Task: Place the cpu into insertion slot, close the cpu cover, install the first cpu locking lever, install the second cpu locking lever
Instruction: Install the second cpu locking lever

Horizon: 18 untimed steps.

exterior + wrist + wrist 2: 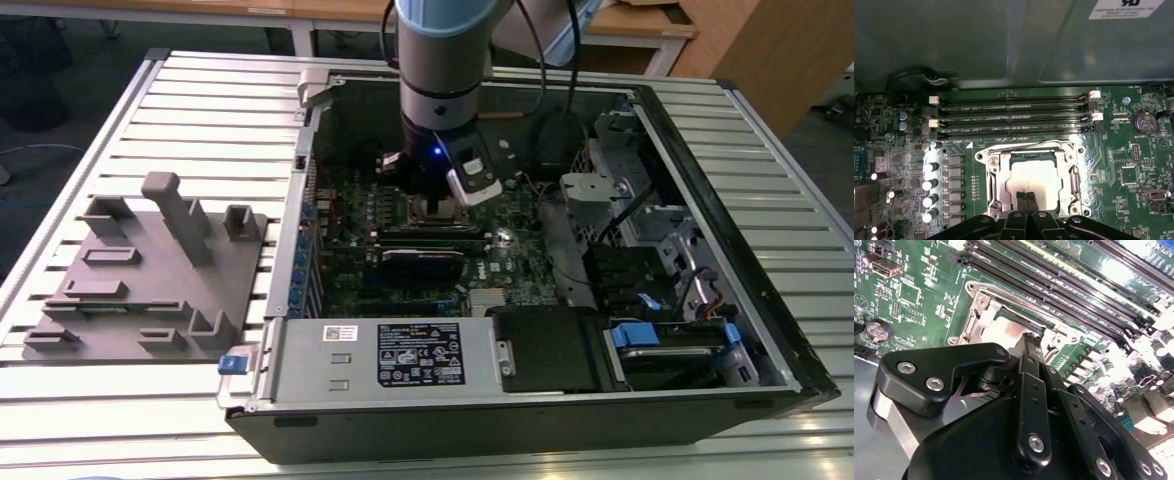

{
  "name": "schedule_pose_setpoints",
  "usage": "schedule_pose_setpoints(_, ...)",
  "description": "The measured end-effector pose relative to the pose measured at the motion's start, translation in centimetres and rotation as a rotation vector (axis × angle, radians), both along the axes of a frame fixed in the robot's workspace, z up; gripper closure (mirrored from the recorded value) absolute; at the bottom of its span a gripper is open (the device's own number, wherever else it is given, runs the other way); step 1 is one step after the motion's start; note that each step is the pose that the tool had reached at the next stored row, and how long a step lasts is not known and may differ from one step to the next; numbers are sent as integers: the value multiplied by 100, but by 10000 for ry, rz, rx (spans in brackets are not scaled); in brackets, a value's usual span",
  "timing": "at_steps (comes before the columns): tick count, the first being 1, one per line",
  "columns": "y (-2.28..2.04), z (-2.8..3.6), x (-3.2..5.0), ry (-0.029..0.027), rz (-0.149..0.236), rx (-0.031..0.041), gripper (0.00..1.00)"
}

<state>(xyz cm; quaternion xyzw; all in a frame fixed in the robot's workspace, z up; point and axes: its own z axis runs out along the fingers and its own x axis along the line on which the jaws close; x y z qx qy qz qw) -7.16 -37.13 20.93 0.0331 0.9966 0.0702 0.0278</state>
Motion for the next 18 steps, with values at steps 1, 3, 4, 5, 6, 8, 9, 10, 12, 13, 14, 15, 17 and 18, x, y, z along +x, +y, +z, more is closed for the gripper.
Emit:
schedule_pose_setpoints(1,17,0,6,0,-1,-67,89)
schedule_pose_setpoints(3,44,0,26,1,-2,-181,89)
schedule_pose_setpoints(4,58,0,36,0,-4,-236,89)
schedule_pose_setpoints(5,71,0,48,1,-6,-288,89)
schedule_pose_setpoints(6,83,0,61,0,-5,-326,89)
schedule_pose_setpoints(8,106,0,76,0,-8,-375,89)
schedule_pose_setpoints(9,126,0,79,1,-7,-393,89)
schedule_pose_setpoints(10,152,0,81,1,-6,-413,89)
schedule_pose_setpoints(12,186,-1,85,0,-6,-437,89)
schedule_pose_setpoints(13,186,-1,89,0,-4,-442,89)
schedule_pose_setpoints(14,185,-1,92,1,-5,-449,89)
schedule_pose_setpoints(15,186,-1,97,0,-5,-456,89)
schedule_pose_setpoints(17,186,-1,104,1,-6,-471,89)
schedule_pose_setpoints(18,186,-1,104,1,-7,-476,89)
